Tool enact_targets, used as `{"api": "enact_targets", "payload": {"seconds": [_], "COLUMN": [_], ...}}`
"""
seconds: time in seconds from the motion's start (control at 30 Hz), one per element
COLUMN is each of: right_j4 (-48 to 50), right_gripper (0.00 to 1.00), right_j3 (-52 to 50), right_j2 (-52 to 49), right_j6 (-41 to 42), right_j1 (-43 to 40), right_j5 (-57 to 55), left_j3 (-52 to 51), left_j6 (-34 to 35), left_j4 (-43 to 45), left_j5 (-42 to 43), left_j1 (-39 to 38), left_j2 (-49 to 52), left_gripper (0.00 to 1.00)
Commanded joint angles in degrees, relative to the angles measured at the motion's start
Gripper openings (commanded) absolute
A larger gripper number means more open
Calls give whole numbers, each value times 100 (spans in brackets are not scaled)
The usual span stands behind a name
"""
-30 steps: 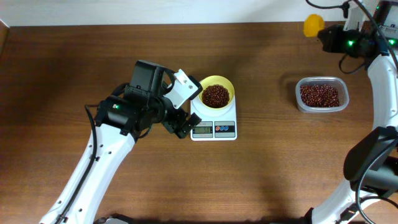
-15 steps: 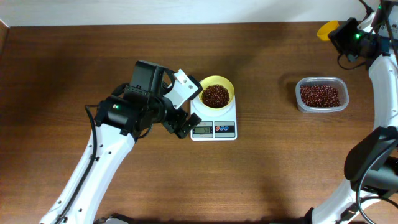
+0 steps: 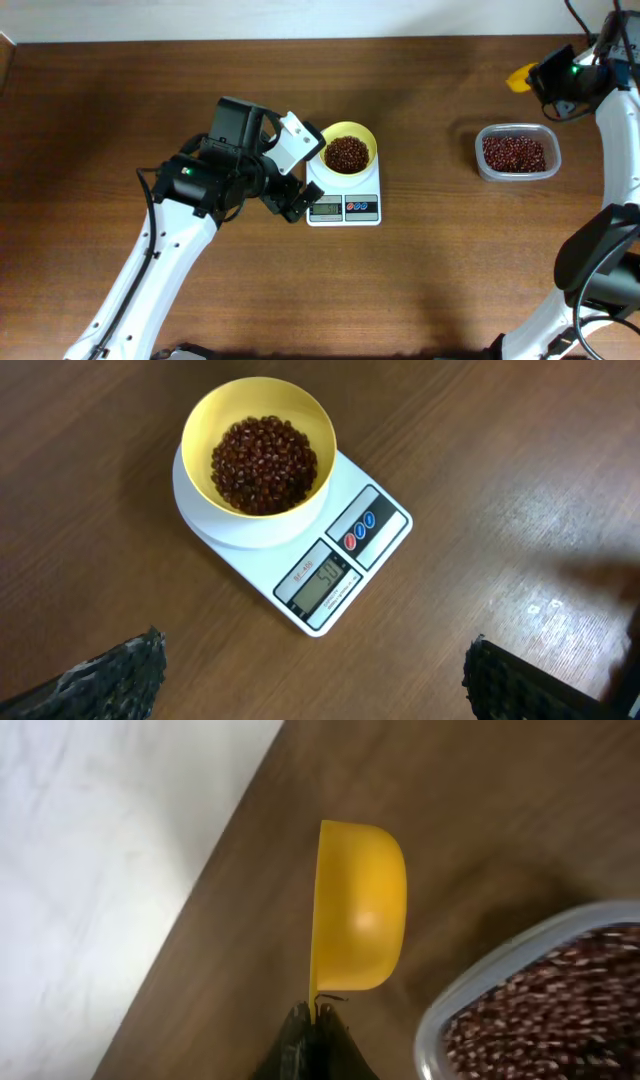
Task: Scoop item into bowl and weigh 50g on scale
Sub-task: 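Lift the empty scoop with the right gripper and move it toward the tub, then lower the scoop into the bean tub with the right gripper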
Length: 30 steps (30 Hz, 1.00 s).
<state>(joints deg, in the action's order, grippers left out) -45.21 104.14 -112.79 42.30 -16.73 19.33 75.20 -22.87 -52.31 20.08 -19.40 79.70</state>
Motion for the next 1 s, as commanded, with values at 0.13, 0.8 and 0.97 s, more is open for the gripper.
{"api": "enact_targets", "payload": {"seconds": [0.13,0.8,0.97], "right_j4": [-243,4164,5259], "right_gripper": [4,4,4], "right_j3": [-59,-6251,-6832], "right_j2": [275,3580,3506], "right_j6": [708,1565,1720], "right_j1": [358,90,-42], "right_j5": [-997,-868,-811], "left_j3": [-17,-17,-17], "left_j6": [35,35,35], "left_j4": [13,15,15], "left_j5": [2,2,2], "left_j1": [0,0,0], "left_j2": [-98,-98,-98], "left_gripper": [99,99,99]}}
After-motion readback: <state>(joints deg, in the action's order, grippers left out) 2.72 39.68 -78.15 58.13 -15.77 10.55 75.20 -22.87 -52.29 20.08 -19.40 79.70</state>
